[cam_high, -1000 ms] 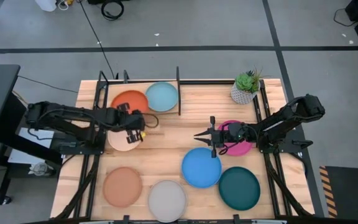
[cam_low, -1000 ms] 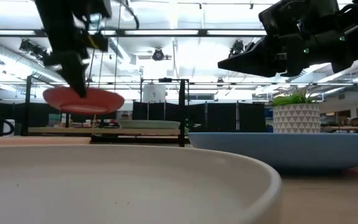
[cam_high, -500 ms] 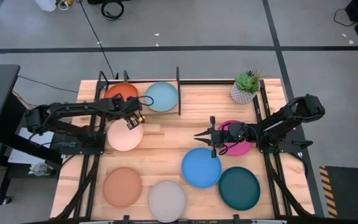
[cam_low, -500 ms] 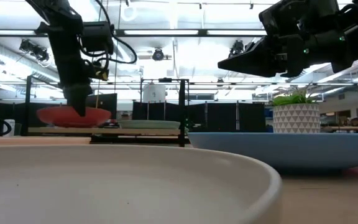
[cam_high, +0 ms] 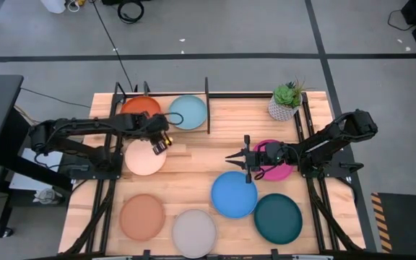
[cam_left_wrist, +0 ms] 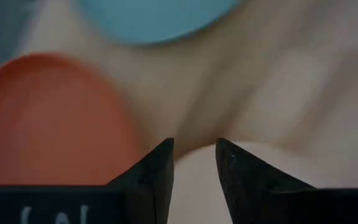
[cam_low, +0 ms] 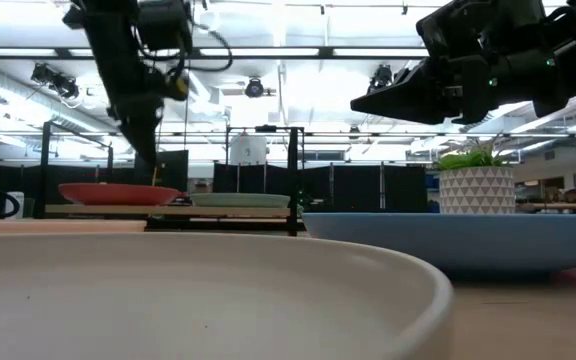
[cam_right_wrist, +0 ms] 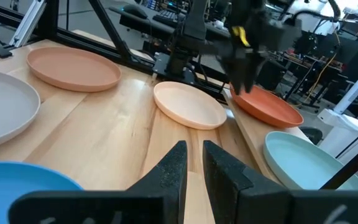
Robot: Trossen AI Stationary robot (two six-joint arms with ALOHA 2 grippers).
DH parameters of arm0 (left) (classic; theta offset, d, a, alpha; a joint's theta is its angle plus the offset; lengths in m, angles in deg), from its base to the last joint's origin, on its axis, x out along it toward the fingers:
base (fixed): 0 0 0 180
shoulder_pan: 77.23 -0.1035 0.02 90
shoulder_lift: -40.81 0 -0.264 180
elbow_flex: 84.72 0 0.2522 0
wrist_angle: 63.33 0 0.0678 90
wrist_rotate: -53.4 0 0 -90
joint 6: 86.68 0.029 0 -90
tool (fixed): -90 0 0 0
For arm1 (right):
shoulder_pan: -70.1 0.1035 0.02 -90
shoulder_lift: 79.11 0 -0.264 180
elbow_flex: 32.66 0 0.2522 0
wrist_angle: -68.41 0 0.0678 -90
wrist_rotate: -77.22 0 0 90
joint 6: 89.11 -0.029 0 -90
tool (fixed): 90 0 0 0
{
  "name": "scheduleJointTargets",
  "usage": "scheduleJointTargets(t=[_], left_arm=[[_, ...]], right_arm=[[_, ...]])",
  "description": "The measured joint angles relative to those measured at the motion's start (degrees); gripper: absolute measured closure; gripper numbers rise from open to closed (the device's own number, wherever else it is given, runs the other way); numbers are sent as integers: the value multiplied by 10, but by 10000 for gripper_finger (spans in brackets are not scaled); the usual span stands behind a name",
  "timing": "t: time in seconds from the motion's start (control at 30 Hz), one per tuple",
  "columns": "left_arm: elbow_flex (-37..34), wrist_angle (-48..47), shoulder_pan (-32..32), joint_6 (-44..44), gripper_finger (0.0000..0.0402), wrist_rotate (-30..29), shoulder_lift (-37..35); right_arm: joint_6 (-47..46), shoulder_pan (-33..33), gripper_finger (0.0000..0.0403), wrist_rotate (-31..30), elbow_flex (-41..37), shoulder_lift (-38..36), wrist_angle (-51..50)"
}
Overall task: Place and stack plates onto a shelf
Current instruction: Stack the peach plate on top of the light blue plate on the shelf
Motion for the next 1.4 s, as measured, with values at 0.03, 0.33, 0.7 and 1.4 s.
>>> scheduleJointTargets(t=[0.03, 0.33, 0.7, 1.4], left_arm=[[2, 7, 13, -12, 274, 27, 0], [-2, 37, 134, -272, 274, 132, 44], [-2, 1, 186, -374, 288, 128, 141], [69, -25, 182, -251, 386, 206, 215]], right_arm=[[0, 0, 345, 0, 0, 0, -1], [-6, 0, 345, 0, 0, 0, -2], [1, 0, 345, 0, 0, 0, 2], [9, 0, 345, -1, 0, 0, 1]])
